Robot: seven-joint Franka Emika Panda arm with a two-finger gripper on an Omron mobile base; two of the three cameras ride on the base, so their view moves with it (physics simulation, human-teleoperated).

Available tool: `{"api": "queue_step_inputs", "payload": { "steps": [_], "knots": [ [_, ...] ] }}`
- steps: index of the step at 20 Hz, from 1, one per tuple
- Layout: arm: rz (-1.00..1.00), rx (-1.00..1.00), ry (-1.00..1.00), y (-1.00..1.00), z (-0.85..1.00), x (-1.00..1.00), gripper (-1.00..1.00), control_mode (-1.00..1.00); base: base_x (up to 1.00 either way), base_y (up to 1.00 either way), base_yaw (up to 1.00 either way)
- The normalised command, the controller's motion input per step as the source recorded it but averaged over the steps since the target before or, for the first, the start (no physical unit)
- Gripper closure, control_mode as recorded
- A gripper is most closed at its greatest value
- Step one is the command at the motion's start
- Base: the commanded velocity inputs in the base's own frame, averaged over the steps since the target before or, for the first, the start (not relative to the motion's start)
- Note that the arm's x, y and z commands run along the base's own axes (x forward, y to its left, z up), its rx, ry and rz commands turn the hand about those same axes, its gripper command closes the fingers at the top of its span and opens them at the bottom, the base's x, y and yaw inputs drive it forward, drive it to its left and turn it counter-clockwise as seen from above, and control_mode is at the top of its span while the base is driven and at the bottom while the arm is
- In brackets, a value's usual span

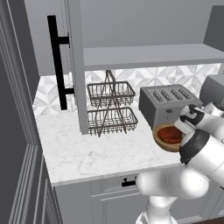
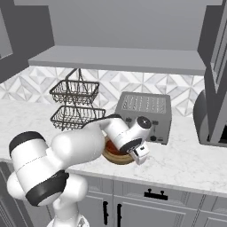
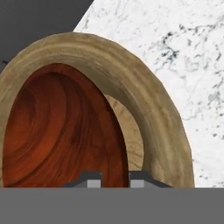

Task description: Pick up the bowls on the counter and stack them on top of one another in the open cabinet. Place the smaller bowl on top of the larger bowl.

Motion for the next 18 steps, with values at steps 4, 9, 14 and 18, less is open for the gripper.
{"api": "queue_step_inputs", "payload": {
  "steps": [4, 9, 14, 18],
  "knots": [
    [0.0, 0.0, 0.0, 0.0, 0.13, 0.0, -1.0, -1.0, 0.0, 0.0, 0.0],
    [0.0, 0.0, 0.0, 0.0, 0.42, 0.0, -1.0, -1.0, 0.0, 0.0, 0.0],
    [0.0, 0.0, 0.0, -0.07, 0.27, 0.0, -1.0, -1.0, 0.0, 0.0, 0.0],
    [0.03, 0.0, 0.0, -0.4, -0.01, -0.08, -1.0, -1.0, 0.0, 0.0, 0.0]
  ]
}}
